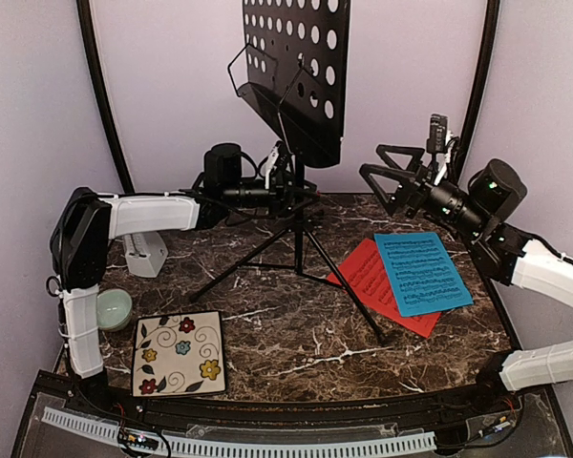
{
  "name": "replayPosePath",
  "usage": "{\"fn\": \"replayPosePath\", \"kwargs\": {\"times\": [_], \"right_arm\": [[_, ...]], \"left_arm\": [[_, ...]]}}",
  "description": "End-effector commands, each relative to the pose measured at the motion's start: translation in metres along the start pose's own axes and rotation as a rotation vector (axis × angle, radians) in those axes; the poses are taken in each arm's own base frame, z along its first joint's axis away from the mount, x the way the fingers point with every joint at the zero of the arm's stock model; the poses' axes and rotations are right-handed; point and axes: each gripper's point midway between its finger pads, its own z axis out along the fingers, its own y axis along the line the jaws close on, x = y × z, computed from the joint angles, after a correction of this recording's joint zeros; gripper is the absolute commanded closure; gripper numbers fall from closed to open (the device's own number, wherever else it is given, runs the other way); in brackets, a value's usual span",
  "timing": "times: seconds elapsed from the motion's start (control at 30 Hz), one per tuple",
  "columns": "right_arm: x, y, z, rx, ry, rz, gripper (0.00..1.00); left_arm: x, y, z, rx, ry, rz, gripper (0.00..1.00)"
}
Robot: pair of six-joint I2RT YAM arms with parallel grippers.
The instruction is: Set up the instrument practice props
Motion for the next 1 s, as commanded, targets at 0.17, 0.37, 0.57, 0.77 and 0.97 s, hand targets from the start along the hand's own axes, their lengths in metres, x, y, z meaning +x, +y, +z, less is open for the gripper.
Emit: {"fn": "replayPosePath", "kwargs": {"times": [0.17, 0.37, 0.57, 0.77, 0.97], "right_arm": [[-0.007, -0.002, -0.004, 0.023, -0.013, -0.004, 0.00], [-0.005, -0.003, -0.002, 0.024, -0.015, 0.002, 0.00], [-0.004, -0.004, -0.002, 0.024, -0.012, -0.001, 0.00], [-0.004, -0.004, -0.002, 0.026, -0.012, -0.003, 0.00], [-0.004, -0.004, -0.003, 0.027, -0.012, -0.006, 0.00]], "left_arm": [[-0.022, -0.014, 0.000, 0.116, -0.080, 0.030, 0.82], [-0.034, -0.002, -0.004, 0.015, -0.093, 0.054, 1.00], [-0.052, 0.012, -0.005, -0.070, -0.107, 0.085, 1.00], [-0.078, 0.031, -0.008, -0.178, -0.131, 0.135, 1.00], [-0.097, 0.049, -0.008, -0.262, -0.143, 0.155, 1.00]]}}
